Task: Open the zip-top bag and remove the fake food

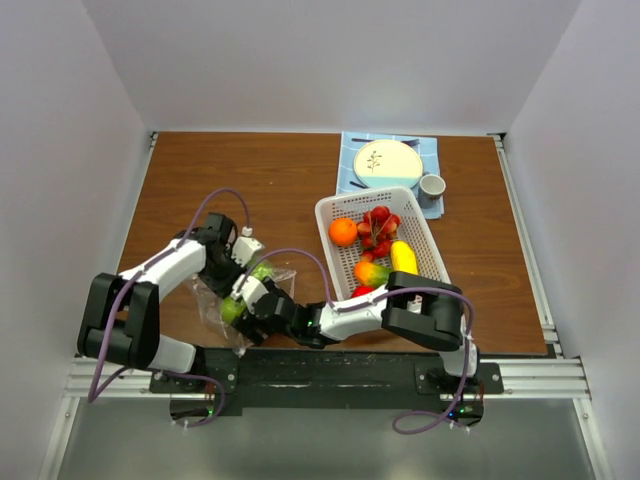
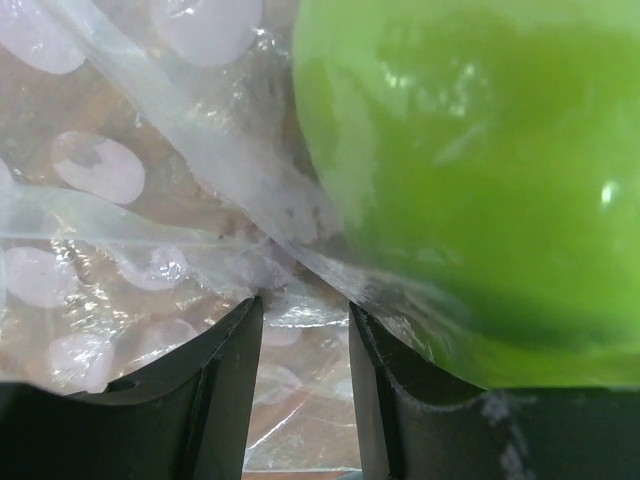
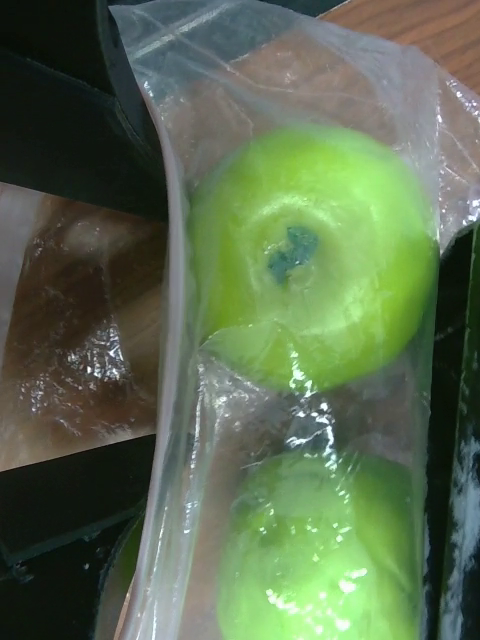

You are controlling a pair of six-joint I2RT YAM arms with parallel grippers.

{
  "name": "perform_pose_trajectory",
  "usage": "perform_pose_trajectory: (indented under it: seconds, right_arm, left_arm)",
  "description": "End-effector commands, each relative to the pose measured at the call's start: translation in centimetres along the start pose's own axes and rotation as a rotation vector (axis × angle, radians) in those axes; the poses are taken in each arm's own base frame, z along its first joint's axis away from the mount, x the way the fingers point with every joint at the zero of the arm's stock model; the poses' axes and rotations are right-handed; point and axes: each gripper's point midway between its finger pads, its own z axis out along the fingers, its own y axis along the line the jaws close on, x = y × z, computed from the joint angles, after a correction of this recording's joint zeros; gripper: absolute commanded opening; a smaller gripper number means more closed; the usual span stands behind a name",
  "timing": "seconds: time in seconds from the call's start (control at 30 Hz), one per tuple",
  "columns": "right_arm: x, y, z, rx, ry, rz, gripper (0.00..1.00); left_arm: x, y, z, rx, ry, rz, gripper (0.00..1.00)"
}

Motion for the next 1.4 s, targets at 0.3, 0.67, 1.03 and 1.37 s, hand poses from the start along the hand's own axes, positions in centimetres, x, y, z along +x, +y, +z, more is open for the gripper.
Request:
perform_pose_trajectory:
  seconds: [0.3, 0.67, 1.03, 1.37]
  right_arm:
    - [-7.6, 1.0, -1.9, 0.045, -0.206, 0.046, 0.93]
    - [-3.3, -1.0, -2.1, 0.135, -0.132, 0.052, 0.93]
    - [-4.2, -0.7, -1.7, 0.126, -0.141, 0.05, 0.93]
    - [-4.9, -0.5, -1.7, 0.122, -0.153, 0.053, 0.94]
  left_arm:
    - [-0.7, -1.0, 0.4, -0.003, 0.003, 0.029, 0.38]
    - [-4.8, 5.1, -9.7, -0.2, -0.141, 0.013, 0.65]
    - [-0.4, 2.6, -7.6, -0.132, -0.048, 0.038, 0.63]
    - [1.4, 0.6, -5.0, -0.069, 0.035, 0.063, 0.48]
